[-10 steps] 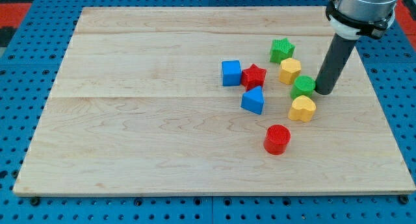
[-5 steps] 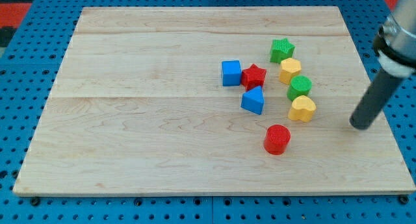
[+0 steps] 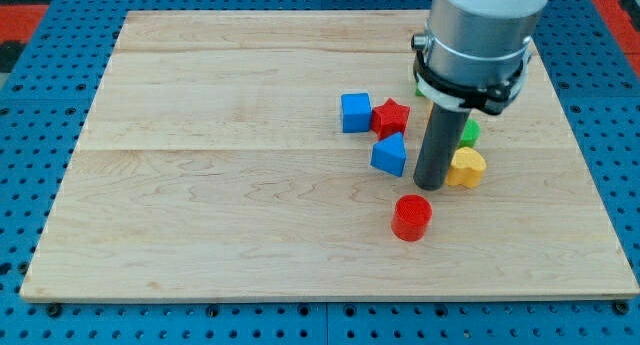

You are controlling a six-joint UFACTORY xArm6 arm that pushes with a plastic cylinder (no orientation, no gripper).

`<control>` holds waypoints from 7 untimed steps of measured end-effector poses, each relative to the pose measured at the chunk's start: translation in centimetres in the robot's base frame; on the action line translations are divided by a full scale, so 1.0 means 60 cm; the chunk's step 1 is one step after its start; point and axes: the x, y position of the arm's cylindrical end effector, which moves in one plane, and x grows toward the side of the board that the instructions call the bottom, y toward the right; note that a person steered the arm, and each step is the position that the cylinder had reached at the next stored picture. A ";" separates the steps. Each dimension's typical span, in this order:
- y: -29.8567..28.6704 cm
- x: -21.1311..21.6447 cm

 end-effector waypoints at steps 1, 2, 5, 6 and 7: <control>0.000 -0.025; 0.005 -0.028; 0.107 0.045; 0.211 0.028; 0.253 -0.053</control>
